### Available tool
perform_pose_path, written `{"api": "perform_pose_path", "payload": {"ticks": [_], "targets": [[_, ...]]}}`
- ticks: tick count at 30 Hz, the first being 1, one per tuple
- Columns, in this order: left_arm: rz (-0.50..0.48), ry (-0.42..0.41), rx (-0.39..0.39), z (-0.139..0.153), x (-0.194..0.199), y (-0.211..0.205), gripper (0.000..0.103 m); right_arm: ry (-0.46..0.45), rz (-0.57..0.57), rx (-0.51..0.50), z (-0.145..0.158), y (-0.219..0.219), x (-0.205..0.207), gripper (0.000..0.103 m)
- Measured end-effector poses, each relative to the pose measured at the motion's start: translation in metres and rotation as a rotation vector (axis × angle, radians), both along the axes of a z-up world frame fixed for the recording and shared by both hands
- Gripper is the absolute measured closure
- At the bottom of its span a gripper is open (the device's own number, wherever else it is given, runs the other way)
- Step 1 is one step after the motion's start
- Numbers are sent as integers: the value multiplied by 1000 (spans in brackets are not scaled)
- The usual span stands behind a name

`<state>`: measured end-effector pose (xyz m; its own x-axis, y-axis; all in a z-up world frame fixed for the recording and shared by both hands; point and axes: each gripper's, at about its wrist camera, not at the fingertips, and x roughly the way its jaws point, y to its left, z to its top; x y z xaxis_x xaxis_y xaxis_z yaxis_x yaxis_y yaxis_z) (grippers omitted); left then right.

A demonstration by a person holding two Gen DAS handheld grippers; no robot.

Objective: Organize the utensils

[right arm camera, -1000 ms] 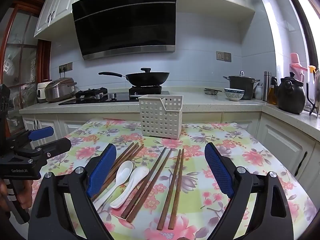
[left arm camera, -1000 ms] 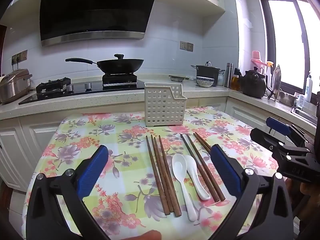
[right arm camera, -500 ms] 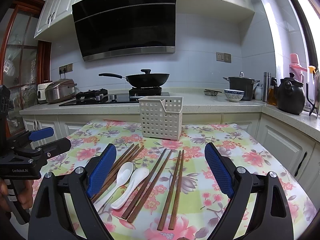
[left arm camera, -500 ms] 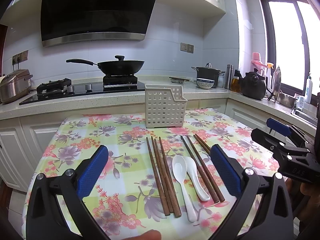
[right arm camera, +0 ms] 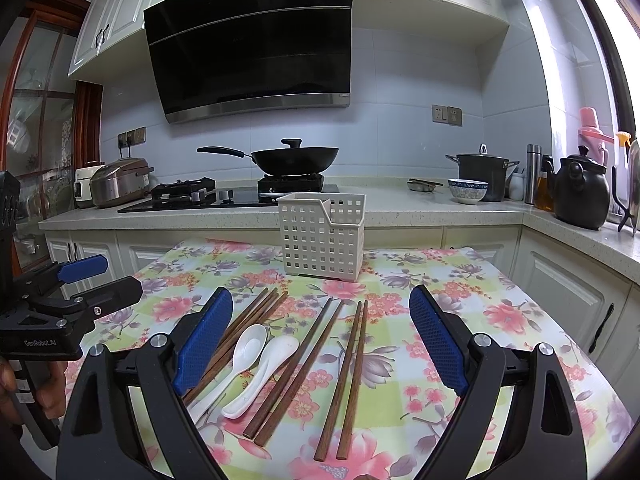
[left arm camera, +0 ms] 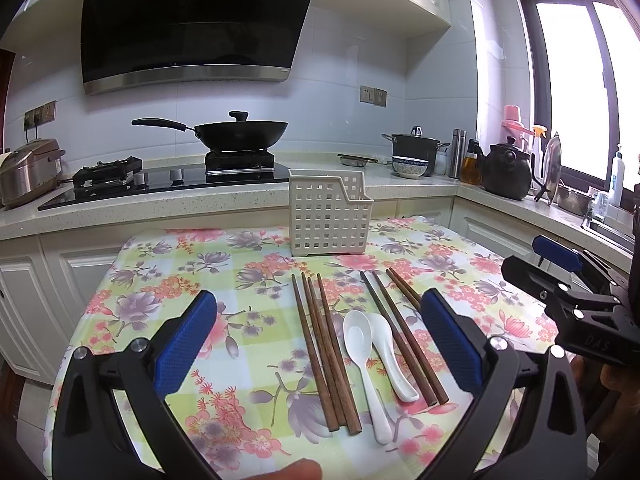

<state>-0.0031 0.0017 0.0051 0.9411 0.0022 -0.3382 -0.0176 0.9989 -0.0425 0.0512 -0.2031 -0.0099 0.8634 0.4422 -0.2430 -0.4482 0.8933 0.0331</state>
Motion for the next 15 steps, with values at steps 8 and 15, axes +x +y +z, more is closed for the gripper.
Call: {"api": "perform_pose_path", "payload": {"ticks": [8, 15], "targets": [[2, 0, -1, 0, 0, 0, 4, 0, 0, 0, 0, 0, 0, 19], [0, -1, -2, 1, 0, 0, 4, -2, -1, 0, -1, 0, 0, 19]]}}
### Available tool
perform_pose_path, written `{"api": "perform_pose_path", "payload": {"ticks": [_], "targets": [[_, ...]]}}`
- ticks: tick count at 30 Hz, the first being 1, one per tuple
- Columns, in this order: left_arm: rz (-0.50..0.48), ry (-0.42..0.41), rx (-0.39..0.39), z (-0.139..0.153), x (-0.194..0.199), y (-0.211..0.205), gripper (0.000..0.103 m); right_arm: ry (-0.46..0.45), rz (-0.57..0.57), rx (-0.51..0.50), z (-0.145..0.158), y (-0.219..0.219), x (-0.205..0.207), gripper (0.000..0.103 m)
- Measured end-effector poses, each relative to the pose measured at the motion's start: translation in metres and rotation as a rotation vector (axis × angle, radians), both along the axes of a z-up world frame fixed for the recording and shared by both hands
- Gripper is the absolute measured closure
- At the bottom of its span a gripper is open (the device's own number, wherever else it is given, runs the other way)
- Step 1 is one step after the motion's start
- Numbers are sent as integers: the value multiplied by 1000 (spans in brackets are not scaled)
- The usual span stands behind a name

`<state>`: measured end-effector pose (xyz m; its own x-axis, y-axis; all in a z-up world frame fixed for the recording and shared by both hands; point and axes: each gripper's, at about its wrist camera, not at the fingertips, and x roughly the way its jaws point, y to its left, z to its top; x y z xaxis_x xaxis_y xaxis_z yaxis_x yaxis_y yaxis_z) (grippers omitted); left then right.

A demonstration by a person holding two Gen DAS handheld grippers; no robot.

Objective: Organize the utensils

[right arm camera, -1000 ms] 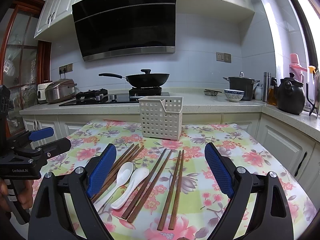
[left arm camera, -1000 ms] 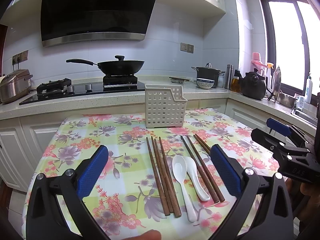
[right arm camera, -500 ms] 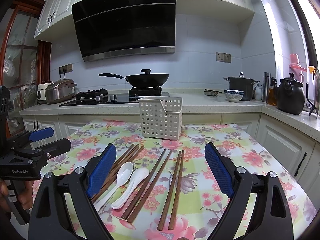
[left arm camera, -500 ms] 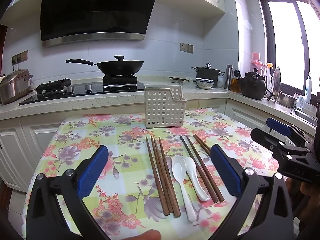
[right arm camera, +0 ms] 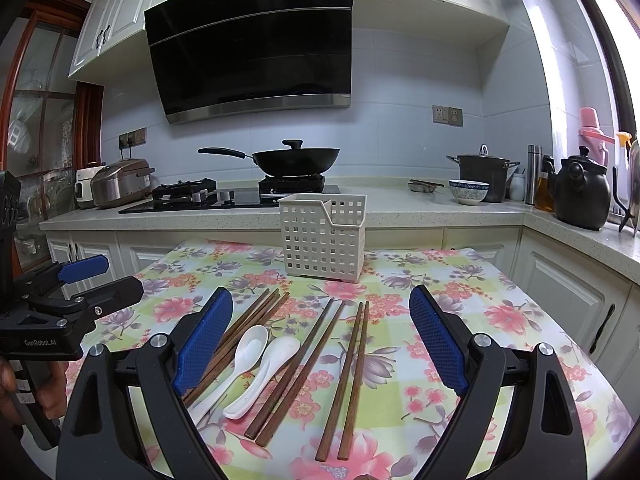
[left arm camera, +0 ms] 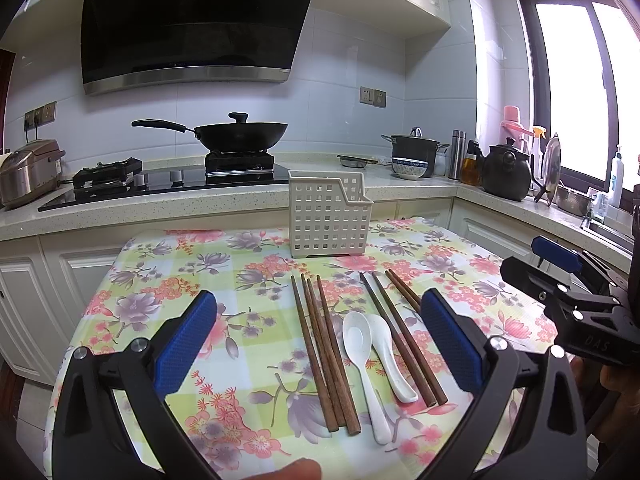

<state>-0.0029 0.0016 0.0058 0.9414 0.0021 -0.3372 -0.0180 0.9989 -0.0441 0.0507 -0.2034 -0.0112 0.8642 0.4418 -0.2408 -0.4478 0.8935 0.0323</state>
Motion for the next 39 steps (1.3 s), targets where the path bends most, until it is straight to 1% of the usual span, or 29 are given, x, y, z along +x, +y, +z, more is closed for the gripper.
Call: {"api": "perform_pose_path", "payload": {"ticks": [34, 38, 39], "targets": [[0, 0, -1, 0, -1, -1, 4, -2, 0, 0, 8, 1, -4, 19], [-2, 4, -8, 1, 0, 1, 4, 10, -10, -1, 8, -1, -2, 19], [-4, 11, -14, 1, 1, 2, 4, 20, -16, 0, 4, -4, 1, 19]]}}
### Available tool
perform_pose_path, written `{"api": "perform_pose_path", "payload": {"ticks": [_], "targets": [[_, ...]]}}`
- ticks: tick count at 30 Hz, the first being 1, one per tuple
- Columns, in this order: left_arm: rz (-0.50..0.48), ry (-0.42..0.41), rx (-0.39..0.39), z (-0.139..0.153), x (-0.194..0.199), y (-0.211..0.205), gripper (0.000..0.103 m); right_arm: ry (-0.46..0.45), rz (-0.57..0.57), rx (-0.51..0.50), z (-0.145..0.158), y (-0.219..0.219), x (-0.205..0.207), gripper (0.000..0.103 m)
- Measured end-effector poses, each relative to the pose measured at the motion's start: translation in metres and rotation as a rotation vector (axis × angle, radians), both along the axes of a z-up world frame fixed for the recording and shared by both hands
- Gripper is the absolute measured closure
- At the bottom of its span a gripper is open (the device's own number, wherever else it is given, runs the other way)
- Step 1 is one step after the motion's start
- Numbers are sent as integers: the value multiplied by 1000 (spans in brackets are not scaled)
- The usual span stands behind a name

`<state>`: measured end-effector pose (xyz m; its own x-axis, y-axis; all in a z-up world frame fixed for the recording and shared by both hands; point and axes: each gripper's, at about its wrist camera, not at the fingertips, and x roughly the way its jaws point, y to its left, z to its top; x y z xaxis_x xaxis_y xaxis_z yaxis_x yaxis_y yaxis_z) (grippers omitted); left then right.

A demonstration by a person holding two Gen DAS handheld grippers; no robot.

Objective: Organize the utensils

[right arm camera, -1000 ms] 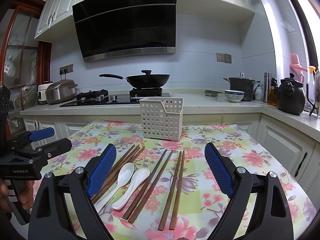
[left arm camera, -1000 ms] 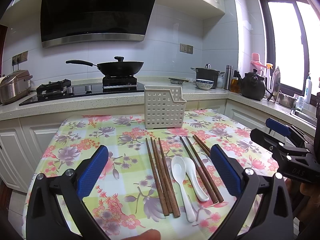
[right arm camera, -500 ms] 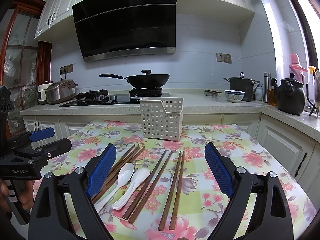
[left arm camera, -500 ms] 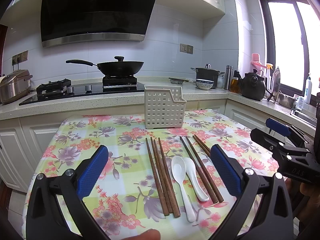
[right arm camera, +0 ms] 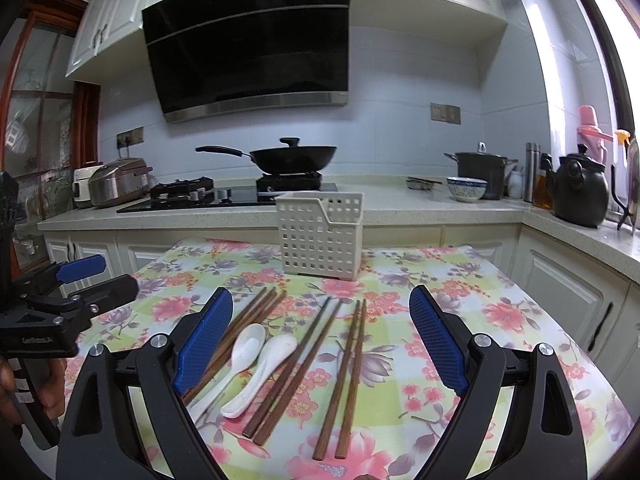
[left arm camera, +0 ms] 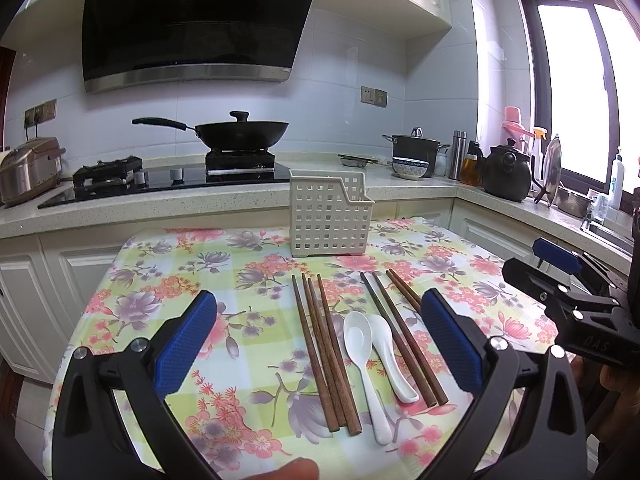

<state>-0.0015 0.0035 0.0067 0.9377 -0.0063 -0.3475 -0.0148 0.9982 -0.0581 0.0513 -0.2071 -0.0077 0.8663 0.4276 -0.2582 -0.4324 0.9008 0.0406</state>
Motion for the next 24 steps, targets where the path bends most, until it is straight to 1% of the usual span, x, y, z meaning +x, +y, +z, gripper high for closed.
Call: {"api": "perform_pose_path", "payload": {"ticks": [1, 4, 5, 7, 9, 10, 11, 13, 14, 15, 17, 19, 20, 21, 22, 23, 24], "targets": [[-1, 14, -7, -1, 2, 2, 4, 16, -12, 1, -2, -2, 2, 19], [21, 43, -40, -6, 9, 8, 4, 138, -69, 0, -11, -6, 24, 18], [25, 86, -43, -9, 15, 10, 4, 174, -92, -15, -15, -6, 30, 18], [36, 131, -33, -15, 23, 11, 4, 271, -162, -68, -26, -4, 44, 18], [28, 187, -32, -20, 32, 11, 4, 355, -157, -77, -40, -6, 55, 19], [21, 220, -33, -24, 38, 10, 4, 381, -160, -79, -45, -7, 59, 19], [14, 245, -29, -28, 44, 9, 4, 398, -182, -101, -49, -6, 63, 19], [8, 266, -16, -33, 51, 6, 4, 417, -205, -129, -52, -5, 67, 19], [-7, 288, -22, -36, 59, 4, 6, 426, -210, -122, -52, -7, 69, 19], [-13, 295, -29, -39, 64, 3, 8, 430, -215, -115, -52, -9, 71, 19], [-30, 326, -40, -44, 78, 0, 20, 442, -228, -115, -52, -12, 74, 19], [-48, 363, -38, -51, 93, -4, 28, 445, -241, -144, -54, -13, 78, 19], [-55, 374, -37, -54, 98, -7, 35, 442, -253, -163, -54, -13, 78, 19], [-59, 389, -36, -57, 102, -10, 41, 442, -259, -176, -54, -13, 79, 19], [-71, 409, -41, -62, 109, -12, 50, 445, -260, -178, -54, -14, 80, 19], [-79, 421, -42, -65, 112, -15, 52, 447, -259, -173, -53, -16, 81, 19], [-85, 434, -41, -68, 116, -18, 53, 451, -258, -163, -53, -18, 81, 19]]}}
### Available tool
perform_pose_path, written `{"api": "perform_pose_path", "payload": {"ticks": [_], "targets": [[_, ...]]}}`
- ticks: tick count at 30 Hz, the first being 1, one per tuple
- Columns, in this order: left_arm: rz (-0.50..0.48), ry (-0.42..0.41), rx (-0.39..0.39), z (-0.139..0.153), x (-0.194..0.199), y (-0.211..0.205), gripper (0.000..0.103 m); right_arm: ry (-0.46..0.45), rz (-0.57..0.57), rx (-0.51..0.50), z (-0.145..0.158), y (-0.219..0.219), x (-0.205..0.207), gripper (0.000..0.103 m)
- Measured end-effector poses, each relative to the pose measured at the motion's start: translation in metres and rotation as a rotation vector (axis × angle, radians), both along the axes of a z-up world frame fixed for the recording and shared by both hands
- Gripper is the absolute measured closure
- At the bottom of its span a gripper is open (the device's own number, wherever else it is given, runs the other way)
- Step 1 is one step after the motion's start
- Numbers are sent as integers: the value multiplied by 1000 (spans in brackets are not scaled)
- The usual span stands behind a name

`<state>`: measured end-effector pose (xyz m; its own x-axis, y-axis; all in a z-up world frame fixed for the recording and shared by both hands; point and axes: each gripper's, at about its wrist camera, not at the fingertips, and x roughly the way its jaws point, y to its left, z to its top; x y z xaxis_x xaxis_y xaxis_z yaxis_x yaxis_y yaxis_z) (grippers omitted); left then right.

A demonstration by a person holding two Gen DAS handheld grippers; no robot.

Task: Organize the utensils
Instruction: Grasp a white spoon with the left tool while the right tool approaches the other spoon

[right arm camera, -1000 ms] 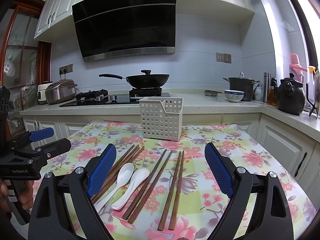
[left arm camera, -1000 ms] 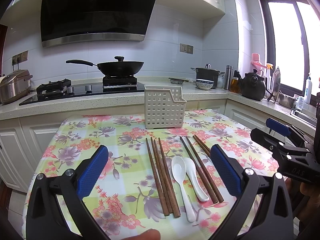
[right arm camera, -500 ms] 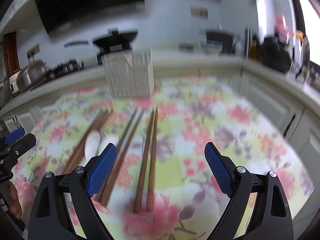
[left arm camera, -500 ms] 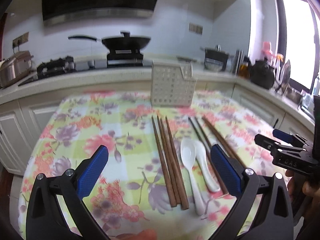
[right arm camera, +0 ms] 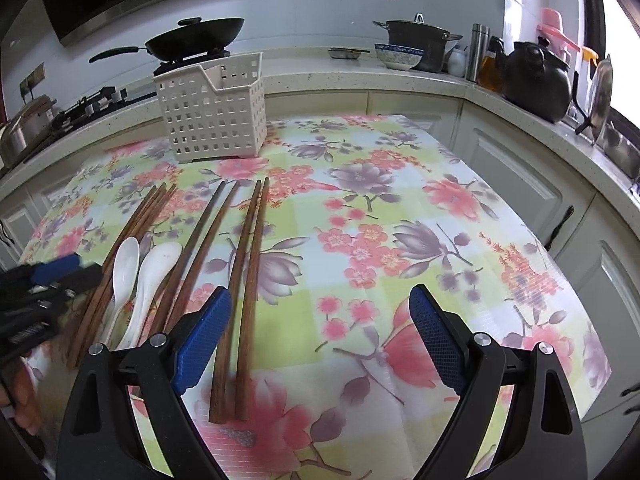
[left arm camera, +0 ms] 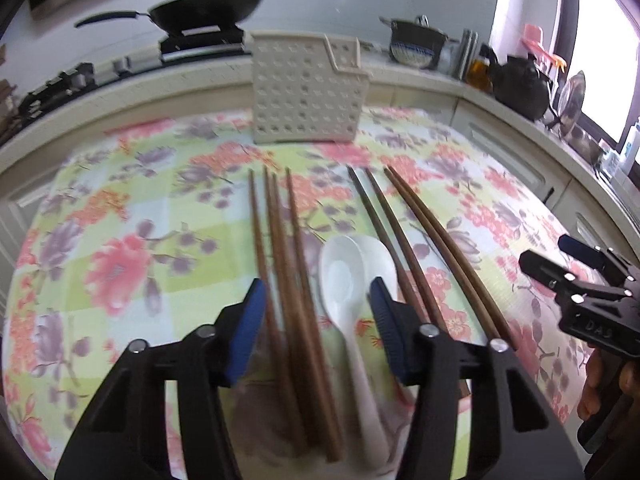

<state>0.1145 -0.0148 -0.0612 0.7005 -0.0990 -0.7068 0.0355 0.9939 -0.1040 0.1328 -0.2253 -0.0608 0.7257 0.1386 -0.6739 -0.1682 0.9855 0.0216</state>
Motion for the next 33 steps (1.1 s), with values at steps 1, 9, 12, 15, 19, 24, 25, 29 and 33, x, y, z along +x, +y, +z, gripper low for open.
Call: {"api": "perform_pose_path", "payload": {"ticks": [1, 9, 12, 15, 19, 24, 25, 29, 33], "targets": [[-10, 12, 0, -4, 5, -4, 54, 0, -3, 8, 1, -2, 1, 19], [-13, 57, 38, -16, 20, -17, 62, -4, -10, 34, 2, -15, 2, 17], [-14, 67, 35, -15, 21, -17, 66, -2, -5, 42, 1, -17, 1, 17], [-17, 67, 76, -16, 18, -23, 71, -3, 1, 48, 1, -18, -1, 17], [-27, 86, 93, -20, 19, -29, 74, -4, 5, 58, 1, -18, -1, 17], [-12, 107, 97, -25, 24, -29, 75, -6, 11, 60, 3, -16, -4, 17], [-9, 105, 96, -25, 24, -29, 75, -5, 12, 59, 2, -15, -4, 17], [17, 91, 53, -19, 23, -24, 76, 1, 18, 52, 1, -9, -6, 17], [48, 51, 11, -3, 16, -14, 76, 2, 33, 57, 4, -1, -7, 17]]}}
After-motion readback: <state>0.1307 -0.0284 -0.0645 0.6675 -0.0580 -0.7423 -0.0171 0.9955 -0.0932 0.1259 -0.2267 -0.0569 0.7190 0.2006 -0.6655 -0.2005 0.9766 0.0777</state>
